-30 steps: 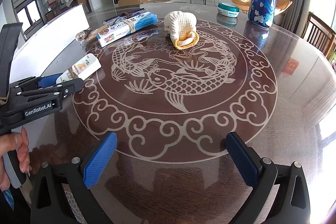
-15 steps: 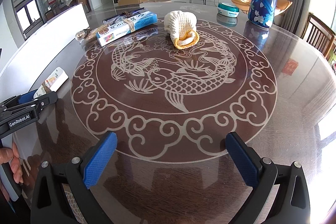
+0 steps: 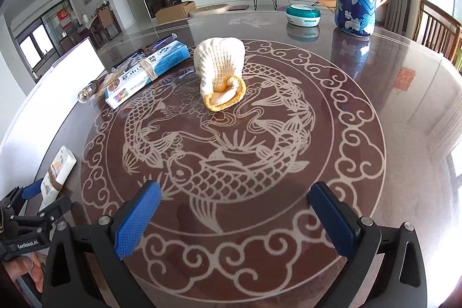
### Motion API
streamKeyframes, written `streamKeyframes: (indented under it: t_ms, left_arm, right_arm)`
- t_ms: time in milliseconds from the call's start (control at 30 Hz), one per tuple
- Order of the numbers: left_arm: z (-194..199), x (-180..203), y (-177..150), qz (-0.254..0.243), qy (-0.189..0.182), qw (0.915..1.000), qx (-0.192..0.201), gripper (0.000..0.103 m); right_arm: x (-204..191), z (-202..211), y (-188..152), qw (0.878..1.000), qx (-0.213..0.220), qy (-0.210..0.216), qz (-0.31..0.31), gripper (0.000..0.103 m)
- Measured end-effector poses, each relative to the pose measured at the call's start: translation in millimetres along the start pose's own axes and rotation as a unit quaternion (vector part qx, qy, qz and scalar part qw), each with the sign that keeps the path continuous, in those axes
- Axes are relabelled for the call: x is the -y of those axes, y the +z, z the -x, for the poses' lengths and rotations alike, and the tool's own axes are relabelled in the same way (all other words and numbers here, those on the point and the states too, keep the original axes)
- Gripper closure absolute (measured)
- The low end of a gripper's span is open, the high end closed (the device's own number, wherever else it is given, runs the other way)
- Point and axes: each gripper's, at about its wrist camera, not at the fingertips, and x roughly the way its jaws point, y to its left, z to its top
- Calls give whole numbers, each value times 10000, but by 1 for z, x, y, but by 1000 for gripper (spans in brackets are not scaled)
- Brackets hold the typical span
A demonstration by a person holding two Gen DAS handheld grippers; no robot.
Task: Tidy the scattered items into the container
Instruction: 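Move the right gripper to the cream knit glove while the left gripper holds the sunscreen, then grasp and lift the knit glove with the right gripper while the left gripper holds the sunscreen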
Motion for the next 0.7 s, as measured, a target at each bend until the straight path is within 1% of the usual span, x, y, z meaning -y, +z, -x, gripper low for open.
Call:
streamKeyframes:
  t_ms: [67,133,233,300,367,400,433,467,500,600,700]
  left_arm:
    - [0,0,0,3,0,10000,1,0]
    - [0,0,0,2,1,10000,1,0]
    - [0,0,0,5,2,10000,1,0]
    - [0,0,0,9,0,10000,2,0]
    - [0,0,0,10,-1,10000,3,0]
    - [0,0,0,10,-1,10000,3,0]
    - [0,0,0,11,-1,10000,4,0]
    - [0,0,0,10,1,10000,4,0]
    - [0,0,0,9,3,10000,4,0]
    - [0,0,0,12,3,10000,5,0]
    - [0,0,0,12,3,10000,4,0]
  right_arm:
    - [-2,-17,20,10000,-8,-8,80,0]
    - [-10,-33,37,9996,-26,-25,292,0]
    - [-30,-63,63,9957,-225,-405,799,0]
    - [-36,-77,78,9951,-216,-265,930,0]
    - [-39,-85,89,9951,-209,-267,932,0]
    - [-40,-86,92,9955,-160,-301,880,3]
    - [-40,-84,93,9960,-38,-332,826,24]
    - [-40,-80,94,9963,56,-348,784,58]
    - [-40,-77,93,9968,82,-333,719,63]
    - [-40,-68,82,9978,97,-106,650,63]
    - [-43,-48,56,9968,98,46,797,62]
